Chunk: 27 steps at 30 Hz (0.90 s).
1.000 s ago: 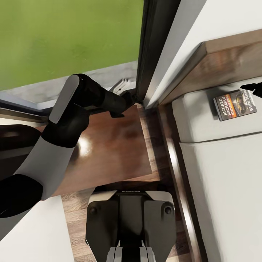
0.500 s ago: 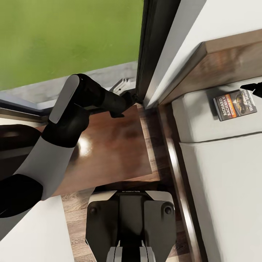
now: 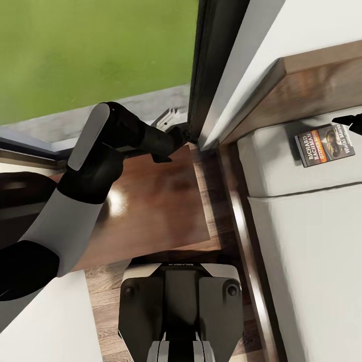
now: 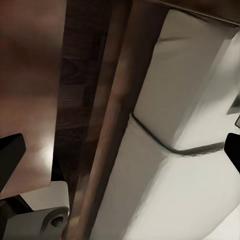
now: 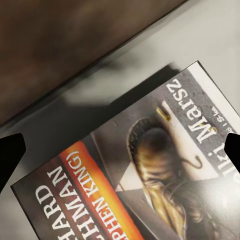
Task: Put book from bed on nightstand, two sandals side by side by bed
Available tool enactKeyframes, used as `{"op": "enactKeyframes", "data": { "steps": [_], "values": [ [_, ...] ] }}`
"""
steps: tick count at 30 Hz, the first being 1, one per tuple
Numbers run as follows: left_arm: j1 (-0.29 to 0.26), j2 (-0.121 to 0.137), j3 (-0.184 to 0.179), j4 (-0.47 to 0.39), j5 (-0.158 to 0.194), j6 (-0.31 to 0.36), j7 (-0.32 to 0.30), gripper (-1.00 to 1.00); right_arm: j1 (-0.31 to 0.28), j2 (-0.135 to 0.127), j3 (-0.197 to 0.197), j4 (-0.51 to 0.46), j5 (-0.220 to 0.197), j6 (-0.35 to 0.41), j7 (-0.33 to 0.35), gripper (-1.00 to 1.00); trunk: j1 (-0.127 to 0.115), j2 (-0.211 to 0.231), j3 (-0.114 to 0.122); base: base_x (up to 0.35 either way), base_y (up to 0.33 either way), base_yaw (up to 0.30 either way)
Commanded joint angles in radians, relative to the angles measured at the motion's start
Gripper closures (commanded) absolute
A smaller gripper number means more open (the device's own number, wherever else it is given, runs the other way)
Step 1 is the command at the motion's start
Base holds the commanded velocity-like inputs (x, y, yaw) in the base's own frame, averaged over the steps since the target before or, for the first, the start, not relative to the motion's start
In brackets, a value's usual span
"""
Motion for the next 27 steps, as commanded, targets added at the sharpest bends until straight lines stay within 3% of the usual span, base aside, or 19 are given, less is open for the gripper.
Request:
{"op": "enactKeyframes", "data": {
  "steps": [1,15,27],
  "values": [
    [-0.001,0.000,0.001,0.000,0.004,0.008,0.007,-1.00,-0.001,0.000,-0.002,0.000,-0.004,0.007,0.000,-1.00,0.000,-0.001,-0.001,0.000,0.000,0.000],
    [0.000,0.000,0.000,-0.001,0.004,0.008,0.008,-1.00,-0.003,0.000,-0.002,0.000,-0.004,0.007,0.000,-1.00,0.000,-0.001,-0.001,0.000,0.000,0.000],
    [-0.005,-0.007,0.028,0.004,0.004,0.010,-0.004,-1.00,0.024,-0.018,-0.003,0.001,-0.008,0.010,-0.001,-1.00,0.000,-0.001,-0.001,0.000,0.000,0.000]
  ]
}}
